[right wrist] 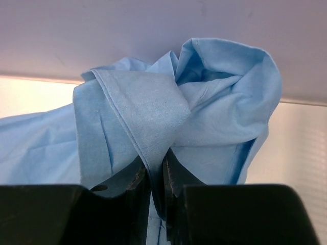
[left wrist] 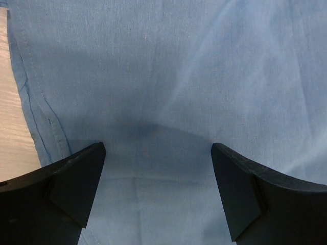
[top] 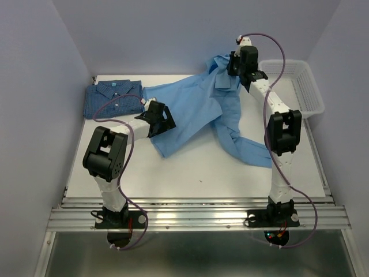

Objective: Fold and stack the long sleeve shirts
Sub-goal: Flatten the shirt out

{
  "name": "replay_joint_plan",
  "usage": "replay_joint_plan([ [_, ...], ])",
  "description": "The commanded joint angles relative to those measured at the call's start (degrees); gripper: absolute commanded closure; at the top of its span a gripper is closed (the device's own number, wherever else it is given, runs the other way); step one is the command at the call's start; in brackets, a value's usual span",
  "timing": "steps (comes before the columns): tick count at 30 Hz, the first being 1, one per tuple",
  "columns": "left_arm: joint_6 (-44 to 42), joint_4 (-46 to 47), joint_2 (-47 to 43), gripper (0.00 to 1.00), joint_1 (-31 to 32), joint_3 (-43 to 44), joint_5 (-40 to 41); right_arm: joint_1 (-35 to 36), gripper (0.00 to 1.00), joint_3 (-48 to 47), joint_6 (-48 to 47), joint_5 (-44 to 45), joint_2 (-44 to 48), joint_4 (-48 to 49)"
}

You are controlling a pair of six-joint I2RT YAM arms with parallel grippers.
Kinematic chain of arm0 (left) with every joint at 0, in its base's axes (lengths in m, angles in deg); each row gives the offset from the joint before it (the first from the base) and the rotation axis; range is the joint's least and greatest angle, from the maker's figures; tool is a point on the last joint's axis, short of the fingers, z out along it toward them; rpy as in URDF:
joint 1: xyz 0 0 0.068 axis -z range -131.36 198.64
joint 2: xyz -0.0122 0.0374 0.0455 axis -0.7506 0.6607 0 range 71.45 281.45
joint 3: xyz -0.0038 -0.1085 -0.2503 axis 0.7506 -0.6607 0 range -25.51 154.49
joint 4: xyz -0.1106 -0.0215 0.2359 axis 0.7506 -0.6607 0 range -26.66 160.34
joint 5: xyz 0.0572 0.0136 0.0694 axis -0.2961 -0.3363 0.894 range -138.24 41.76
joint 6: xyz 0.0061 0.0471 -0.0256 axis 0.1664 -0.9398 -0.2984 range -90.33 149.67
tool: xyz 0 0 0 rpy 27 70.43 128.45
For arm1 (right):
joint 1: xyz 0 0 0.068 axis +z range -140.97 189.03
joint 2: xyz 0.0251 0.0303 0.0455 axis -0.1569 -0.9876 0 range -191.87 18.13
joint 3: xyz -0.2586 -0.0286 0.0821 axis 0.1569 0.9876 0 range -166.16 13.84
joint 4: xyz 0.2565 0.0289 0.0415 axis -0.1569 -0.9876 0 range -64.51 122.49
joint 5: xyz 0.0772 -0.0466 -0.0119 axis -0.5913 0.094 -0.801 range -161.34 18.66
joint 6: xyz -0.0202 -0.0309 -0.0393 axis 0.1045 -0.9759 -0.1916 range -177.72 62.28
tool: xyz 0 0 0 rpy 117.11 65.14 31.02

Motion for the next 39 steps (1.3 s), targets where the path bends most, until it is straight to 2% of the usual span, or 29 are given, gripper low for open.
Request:
replay_joint_plan([
  [1,-0.6,-4.6,1.5,0.01,-0.2,-1.1,1.2,-0.6,0.82,-3.3,-1.4,-0.6,-2.4,1.5],
  [4,-1.1,-5.8,2.0,0.01,-0.2,0.2,0.8,-0.6,0.81,-1.3,-2.7,-2.2,-1.9,0.8],
  [6,-1.4,-7.6,2.3,0.01,-0.2,1.8,1.8,-0.6,0.71,1.6,-3.5,-3.4,-1.1,-1.3],
  [8,-1.5,-10.9,2.3,0.01,-0.2,2.4,4.3,-0.6,0.69,6.9,-4.1,-3.5,1.6,-1.5],
  [14,-0.9,-18.7,1.4,0.01,-1.6,2.3,10.6,-0.6,0.69,17.3,-3.1,-5.7,8.2,-3.7],
  [17,-0.2,-21.9,0.1,0.01,-2.5,2.2,15.6,-0.6,0.77,21.4,-3.0,-6.0,9.7,-5.0],
  [19,0.2,-23.5,-0.9,0.01,-3.4,2.2,18.5,-0.6,0.8,21.5,-3.4,-4.8,9.9,-7.1],
  [23,-0.3,-23.5,-1.7,0.01,-5.1,1.6,19.5,-0.6,0.8,21.8,-4.6,-1.4,12.3,-10.2],
  [25,-0.3,-23.2,-1.8,0.01,-5.5,1.6,19.7,-0.6,0.85,23.5,-5.7,-1.4,14.8,-10.2],
  [29,-0.8,-21.6,-1.9,0.01,-5.6,2.2,18.8,-0.6,0.86,24.0,-7.5,-7.7,17.2,-10.7],
  [31,-1.2,-20.7,-1.9,0.01,-5.7,2.4,18.4,-0.6,0.86,23.0,-7.2,-11.8,17.8,-9.4],
  [34,-1.8,-20.5,-1.7,0.01,-5.6,2.9,18.5,-0.6,0.85,19.6,-4.1,-13.4,17.3,-4.0],
  [37,-2.1,-20.5,-1.4,0.01,-5.8,3.3,18.4,-0.6,0.83,13.6,-0.1,-8.9,13.5,3.7],
  [38,-2.2,-20.4,-1.3,0.01,-5.8,3.5,18.4,-0.6,0.83,12.4,0.4,-4.2,10.4,6.7],
  [39,-2.4,-20.2,-1.4,0.01,-5.9,3.5,18.1,-0.6,0.87,11.4,0.3,-1.9,8.5,14.8],
])
